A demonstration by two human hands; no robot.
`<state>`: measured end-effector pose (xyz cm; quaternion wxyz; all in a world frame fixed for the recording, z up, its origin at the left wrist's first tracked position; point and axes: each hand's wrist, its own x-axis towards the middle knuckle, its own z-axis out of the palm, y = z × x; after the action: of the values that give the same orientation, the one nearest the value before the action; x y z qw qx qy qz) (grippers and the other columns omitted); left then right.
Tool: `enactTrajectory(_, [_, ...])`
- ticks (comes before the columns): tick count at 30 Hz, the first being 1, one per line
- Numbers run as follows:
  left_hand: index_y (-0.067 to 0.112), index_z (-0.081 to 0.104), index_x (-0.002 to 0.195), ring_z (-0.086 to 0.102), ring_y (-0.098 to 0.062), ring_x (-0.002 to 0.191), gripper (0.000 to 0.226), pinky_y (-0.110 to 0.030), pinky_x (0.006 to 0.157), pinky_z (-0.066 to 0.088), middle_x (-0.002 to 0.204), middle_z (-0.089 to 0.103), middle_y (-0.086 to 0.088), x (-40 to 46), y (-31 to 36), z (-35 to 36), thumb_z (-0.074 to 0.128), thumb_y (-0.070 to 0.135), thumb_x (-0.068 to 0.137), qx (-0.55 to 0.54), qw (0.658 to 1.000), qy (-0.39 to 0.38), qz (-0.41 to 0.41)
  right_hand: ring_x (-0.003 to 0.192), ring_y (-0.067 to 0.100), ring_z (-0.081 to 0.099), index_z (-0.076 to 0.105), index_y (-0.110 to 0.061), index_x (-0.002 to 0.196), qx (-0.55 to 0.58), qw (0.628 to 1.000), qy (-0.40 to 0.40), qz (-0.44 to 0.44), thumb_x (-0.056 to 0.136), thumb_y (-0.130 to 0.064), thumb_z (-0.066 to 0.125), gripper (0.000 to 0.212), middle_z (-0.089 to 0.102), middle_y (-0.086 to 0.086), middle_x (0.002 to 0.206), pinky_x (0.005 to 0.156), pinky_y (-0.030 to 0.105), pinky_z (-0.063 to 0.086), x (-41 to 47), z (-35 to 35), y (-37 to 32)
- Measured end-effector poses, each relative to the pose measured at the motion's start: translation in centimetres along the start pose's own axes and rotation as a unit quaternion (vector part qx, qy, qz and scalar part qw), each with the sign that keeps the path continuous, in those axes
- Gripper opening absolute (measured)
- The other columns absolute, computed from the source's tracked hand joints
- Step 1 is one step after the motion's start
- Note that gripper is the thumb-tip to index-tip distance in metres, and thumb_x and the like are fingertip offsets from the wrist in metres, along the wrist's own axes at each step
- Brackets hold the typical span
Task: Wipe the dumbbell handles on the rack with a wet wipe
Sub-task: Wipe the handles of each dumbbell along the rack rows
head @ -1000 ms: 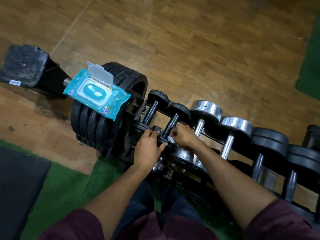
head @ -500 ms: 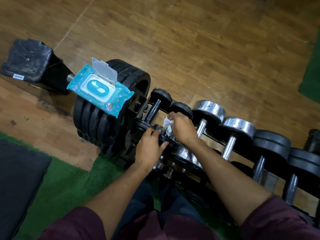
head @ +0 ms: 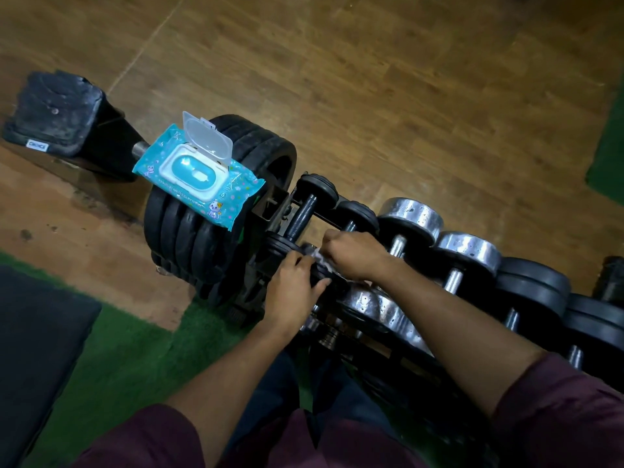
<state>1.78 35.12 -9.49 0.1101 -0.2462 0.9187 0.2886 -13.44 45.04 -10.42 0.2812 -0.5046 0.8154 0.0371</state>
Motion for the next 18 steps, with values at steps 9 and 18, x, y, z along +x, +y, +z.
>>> enactTrajectory(9, [0.015,0.062,0.133,0.063,-0.024,0.110,0.057,-0.038,0.085,0.057,0.129,0.055,-0.005,0.2,-0.1,0.0,0.071,0.051,0.091,0.000,1.000,-0.004,0.003,0.091,0.029,0.065,0.065,-0.019,0.114,-0.022,1.000,0.000,0.003,0.093,-0.010,0.053,0.026,0.062,0.004,0.110,0.055,0.033,0.035,1.3,-0.6,-0.2])
enactTrajectory(18, [0.017,0.064,0.128,0.064,-0.024,0.104,0.052,-0.041,0.081,0.058,0.122,0.055,-0.003,0.2,-0.1,-0.1,0.074,0.050,0.089,-0.012,1.000,-0.002,0.002,0.075,0.023,0.053,0.062,-0.023,0.091,-0.074,0.995,-0.060,-0.012,0.098,-0.034,0.051,0.017,0.060,0.000,0.090,0.059,0.034,0.037,2.0,-1.9,-0.9])
